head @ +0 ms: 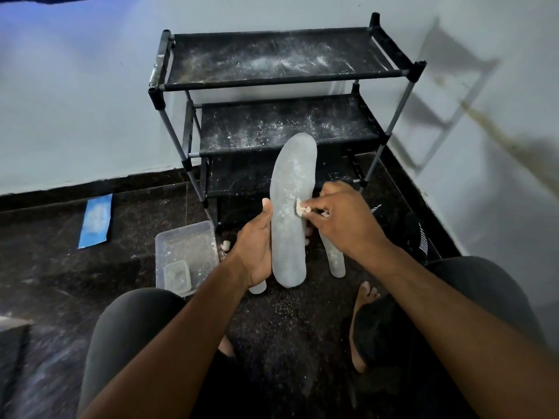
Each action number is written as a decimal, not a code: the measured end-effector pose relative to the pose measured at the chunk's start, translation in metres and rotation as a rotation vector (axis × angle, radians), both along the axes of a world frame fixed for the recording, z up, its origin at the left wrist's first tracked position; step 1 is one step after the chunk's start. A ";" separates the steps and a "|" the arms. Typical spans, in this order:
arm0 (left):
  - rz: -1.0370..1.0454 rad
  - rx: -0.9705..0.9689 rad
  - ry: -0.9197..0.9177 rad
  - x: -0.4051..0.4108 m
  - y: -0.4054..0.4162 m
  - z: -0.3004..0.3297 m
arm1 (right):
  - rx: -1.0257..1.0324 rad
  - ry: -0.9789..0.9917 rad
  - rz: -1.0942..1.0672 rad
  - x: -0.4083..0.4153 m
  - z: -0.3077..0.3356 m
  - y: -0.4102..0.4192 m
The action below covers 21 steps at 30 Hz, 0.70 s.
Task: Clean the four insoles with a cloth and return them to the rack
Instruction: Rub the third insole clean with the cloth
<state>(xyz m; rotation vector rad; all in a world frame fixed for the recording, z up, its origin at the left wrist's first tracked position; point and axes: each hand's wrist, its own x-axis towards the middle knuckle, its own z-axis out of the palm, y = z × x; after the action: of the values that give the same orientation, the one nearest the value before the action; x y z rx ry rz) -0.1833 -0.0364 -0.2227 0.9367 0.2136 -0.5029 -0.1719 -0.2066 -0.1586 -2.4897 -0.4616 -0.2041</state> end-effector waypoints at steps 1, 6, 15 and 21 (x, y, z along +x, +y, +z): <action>-0.006 0.001 -0.004 0.000 -0.001 0.000 | -0.035 0.020 0.018 -0.001 -0.001 0.001; -0.025 -0.023 0.013 0.001 0.002 -0.002 | 0.009 0.191 0.259 -0.013 -0.003 0.004; -0.019 0.011 0.021 -0.001 0.001 0.000 | -0.050 0.143 0.208 -0.005 -0.015 0.011; -0.049 0.034 0.023 -0.002 0.000 0.002 | 0.104 0.021 -0.012 0.011 -0.009 0.003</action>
<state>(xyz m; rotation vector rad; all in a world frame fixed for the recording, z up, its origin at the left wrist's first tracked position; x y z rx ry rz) -0.1853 -0.0364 -0.2206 0.9717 0.2214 -0.5571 -0.1610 -0.2033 -0.1677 -2.3910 -0.4164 -0.2017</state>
